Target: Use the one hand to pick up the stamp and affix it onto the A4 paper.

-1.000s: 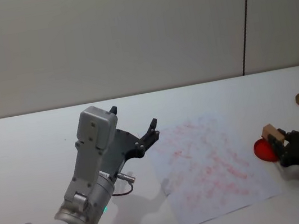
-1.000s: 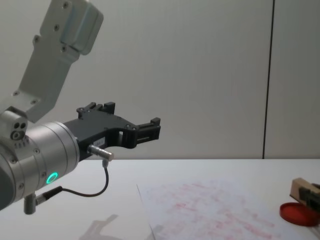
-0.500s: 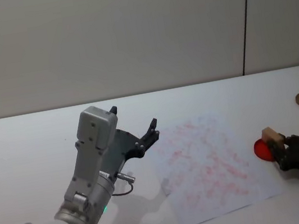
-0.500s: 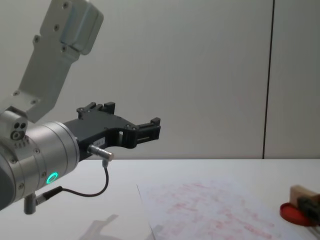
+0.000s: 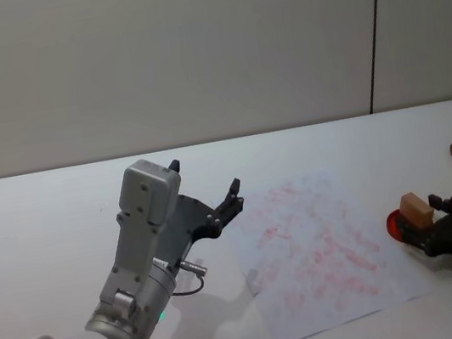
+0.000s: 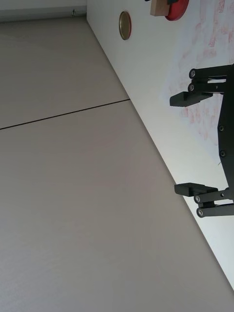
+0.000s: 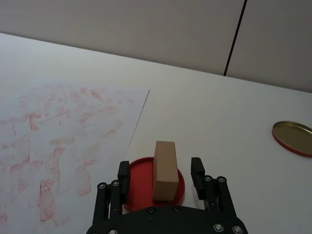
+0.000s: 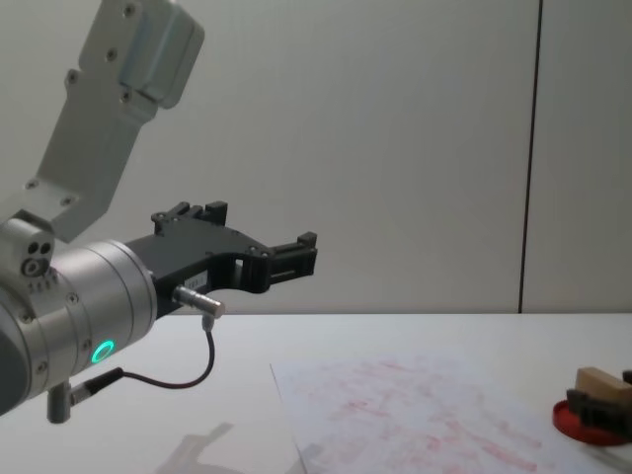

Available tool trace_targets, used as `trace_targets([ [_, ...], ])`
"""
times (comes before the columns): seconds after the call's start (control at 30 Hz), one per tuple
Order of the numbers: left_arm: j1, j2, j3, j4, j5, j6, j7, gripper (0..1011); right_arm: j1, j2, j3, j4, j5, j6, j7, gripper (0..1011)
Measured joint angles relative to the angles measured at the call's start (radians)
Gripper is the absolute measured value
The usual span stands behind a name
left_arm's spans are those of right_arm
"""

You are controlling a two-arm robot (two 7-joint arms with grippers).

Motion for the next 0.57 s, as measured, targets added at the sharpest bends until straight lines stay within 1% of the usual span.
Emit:
trace_targets([
  [0.13, 0.000, 0.000, 0.000, 0.000, 0.000, 0.000, 0.000, 993, -0.003, 0.002, 0.002, -0.014, 0.005, -0.016, -0.002, 854],
  [0.2, 0.000, 0.000, 0.000, 0.000, 0.000, 0.000, 0.000, 993, -0.006, 0.003, 0.004, -0.024, 0.006, -0.022, -0.005, 888],
  [0.27, 0.000, 0.000, 0.000, 0.000, 0.000, 0.000, 0.000, 993, -0.010, 0.005, 0.005, -0.038, 0.008, -0.035, -0.009, 950],
  [0.37, 0.000, 0.000, 0.000, 0.000, 0.000, 0.000, 0.000, 993, -0.020, 0.010, 0.010, -0.072, 0.011, -0.054, -0.021, 1001],
  [0.4, 0.000, 0.000, 0.000, 0.000, 0.000, 0.000, 0.000, 993, -0.020, 0.010, 0.010, -0.072, 0.011, -0.054, -0.021, 1001],
  [0.5, 0.000, 0.000, 0.000, 0.000, 0.000, 0.000, 0.000, 993, -0.032, 0.016, 0.014, -0.111, 0.012, -0.068, -0.035, 1001],
  [0.57, 0.000, 0.000, 0.000, 0.000, 0.000, 0.000, 0.000, 993, -0.036, 0.017, 0.015, -0.125, 0.013, -0.072, -0.039, 1001],
])
